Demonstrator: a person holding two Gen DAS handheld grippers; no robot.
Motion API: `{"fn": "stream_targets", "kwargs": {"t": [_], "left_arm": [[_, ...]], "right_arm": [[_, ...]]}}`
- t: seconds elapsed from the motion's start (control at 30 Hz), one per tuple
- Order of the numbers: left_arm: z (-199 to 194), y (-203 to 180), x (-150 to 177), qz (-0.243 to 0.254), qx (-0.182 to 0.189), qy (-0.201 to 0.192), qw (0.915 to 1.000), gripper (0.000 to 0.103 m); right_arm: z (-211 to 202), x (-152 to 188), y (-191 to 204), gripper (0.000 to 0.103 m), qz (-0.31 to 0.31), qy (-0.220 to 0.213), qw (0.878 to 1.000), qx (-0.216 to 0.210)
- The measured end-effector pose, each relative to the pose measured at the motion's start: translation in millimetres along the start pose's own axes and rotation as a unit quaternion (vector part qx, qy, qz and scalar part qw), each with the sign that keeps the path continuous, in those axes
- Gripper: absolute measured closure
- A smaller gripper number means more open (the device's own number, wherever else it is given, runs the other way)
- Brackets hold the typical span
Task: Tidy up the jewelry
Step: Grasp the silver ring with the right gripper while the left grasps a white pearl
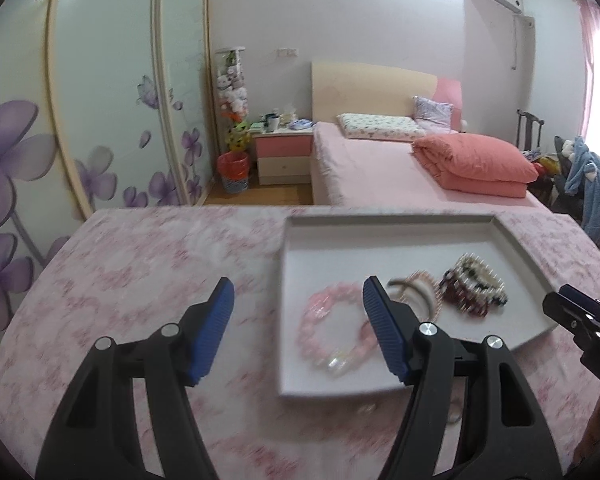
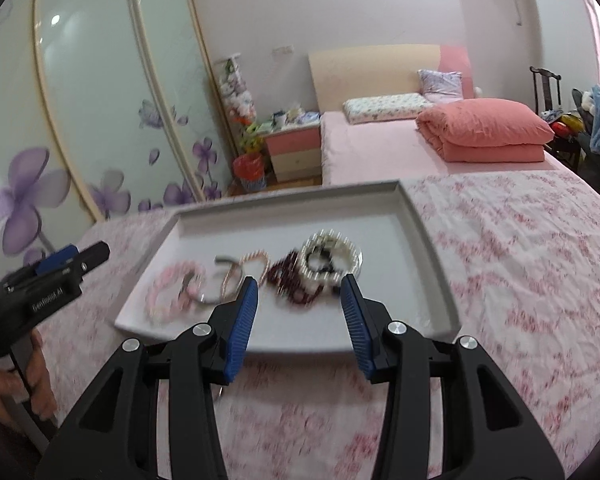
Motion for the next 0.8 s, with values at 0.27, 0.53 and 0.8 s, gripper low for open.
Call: {"fn": "stream_targets", "kwargs": {"t": [0.27, 0.53, 0.8], "left_arm": [[4.7, 46.5, 32.2, -0.02, -0.028, 0.039, 0.9986, 0.035], [6.5, 81.6, 46.1, -0.049, -0.047, 0.064, 0.9956, 0.035], [-1.1, 80.9, 50.4, -0.041, -0.037, 0.065, 0.9964, 0.035]], "right_arm": [[15.5, 39.3, 31.6, 0.059, -0.016, 0.095, 0.995, -0.039], [48.4, 66.3, 59.1, 0.063, -0.054, 0.169, 0.984, -0.031], [59.5, 63.3, 69.7, 0.08, -0.091, 0.17, 0.981, -0.002]]}}
Point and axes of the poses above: each gripper's, at about its wrist camera, not at the fingertips, and z roughly the way its jaws point, y to its left, x to its underside, the point moved 3 cm from there along z, roughly the way its jaws point, and after that the axes turned 14 degrees about -x, right-handed, at the moved point
